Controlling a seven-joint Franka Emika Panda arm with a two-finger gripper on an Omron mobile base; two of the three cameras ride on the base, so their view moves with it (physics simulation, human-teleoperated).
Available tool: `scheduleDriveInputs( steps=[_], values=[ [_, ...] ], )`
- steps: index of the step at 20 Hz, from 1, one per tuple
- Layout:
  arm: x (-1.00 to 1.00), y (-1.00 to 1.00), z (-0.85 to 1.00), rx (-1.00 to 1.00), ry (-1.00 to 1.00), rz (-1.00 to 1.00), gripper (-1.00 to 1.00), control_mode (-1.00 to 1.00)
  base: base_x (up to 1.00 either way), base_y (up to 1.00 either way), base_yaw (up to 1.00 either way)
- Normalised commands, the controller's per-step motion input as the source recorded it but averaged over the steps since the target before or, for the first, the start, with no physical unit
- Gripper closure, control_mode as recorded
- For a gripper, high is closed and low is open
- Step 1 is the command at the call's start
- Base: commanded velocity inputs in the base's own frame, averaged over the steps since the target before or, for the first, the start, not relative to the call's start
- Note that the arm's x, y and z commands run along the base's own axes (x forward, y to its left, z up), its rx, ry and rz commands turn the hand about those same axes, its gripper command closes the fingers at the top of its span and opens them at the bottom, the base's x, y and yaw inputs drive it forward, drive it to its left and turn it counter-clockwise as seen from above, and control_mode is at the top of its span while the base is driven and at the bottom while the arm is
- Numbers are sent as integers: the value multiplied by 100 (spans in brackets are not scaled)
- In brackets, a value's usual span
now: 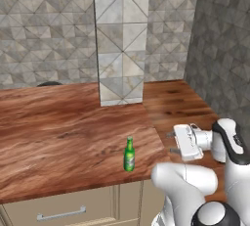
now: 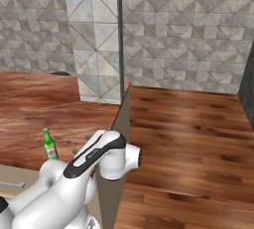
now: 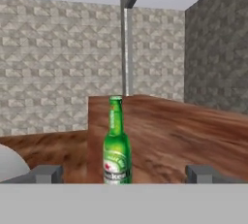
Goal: Pick the beer from the counter and place it in the open cabinet.
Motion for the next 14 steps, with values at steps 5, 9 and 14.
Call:
scheduleDriveInputs(
  steps=[5, 9, 14],
  values=[
    [2, 73, 0, 0, 1, 0, -100, -100, 0, 0, 0],
    [0, 88, 0, 0, 3, 0, -100, -100, 0, 0, 0],
    [0, 88, -9, 0, 5, 0, -100, -100, 0, 0, 0]
  ],
)
